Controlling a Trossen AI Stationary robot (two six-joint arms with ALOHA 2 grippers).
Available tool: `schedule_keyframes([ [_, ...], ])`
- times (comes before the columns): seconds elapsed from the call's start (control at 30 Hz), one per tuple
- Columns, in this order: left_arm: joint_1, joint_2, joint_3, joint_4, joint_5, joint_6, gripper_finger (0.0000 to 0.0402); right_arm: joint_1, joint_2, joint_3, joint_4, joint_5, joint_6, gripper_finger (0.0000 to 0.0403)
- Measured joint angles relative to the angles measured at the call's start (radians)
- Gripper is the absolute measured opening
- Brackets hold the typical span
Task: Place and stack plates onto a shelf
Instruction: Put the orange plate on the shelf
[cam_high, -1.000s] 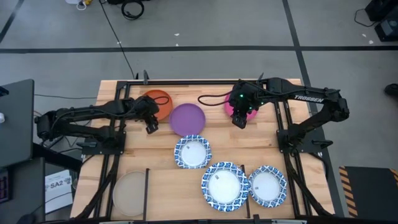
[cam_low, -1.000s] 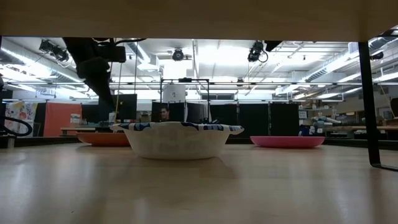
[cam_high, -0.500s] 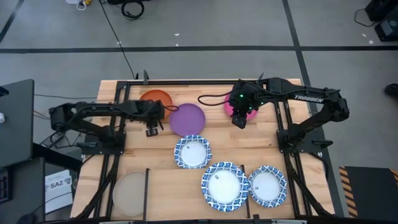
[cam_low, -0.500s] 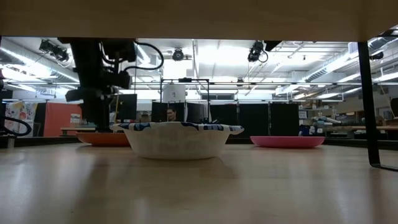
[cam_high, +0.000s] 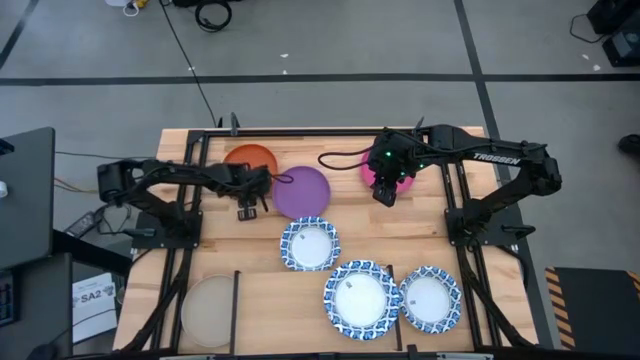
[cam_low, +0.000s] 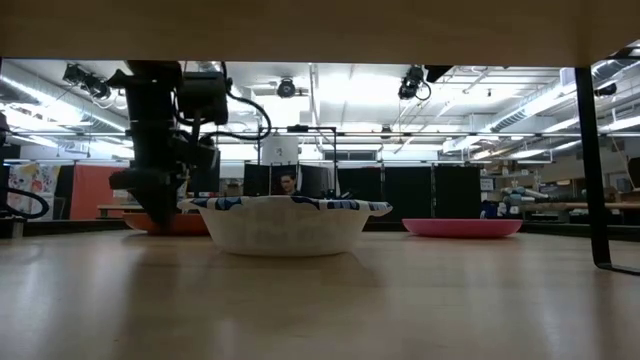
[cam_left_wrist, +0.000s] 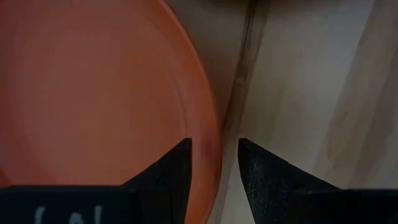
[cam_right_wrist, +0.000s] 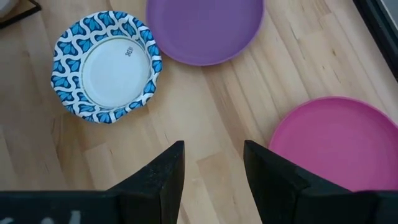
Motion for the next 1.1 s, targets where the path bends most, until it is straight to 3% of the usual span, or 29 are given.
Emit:
schedule_keyframes([
  [0.2,0.0,0.014,0.0,0.0,-0.002,-0.003,0.0112,0.0,0.0,0.0,0.0,0.0,0.0,0.017],
  [0.63,0.0,0.014,0.001,0.002,-0.058,-0.002,0.0019,0.0,0.0,0.0,0.0,0.0,0.0,0.017],
  [1.1,-0.003,0.006,0.03,-0.075,-0.08,-0.008,0.0015,0.0,0.0,0.0,0.0,0.0,0.0,0.017],
])
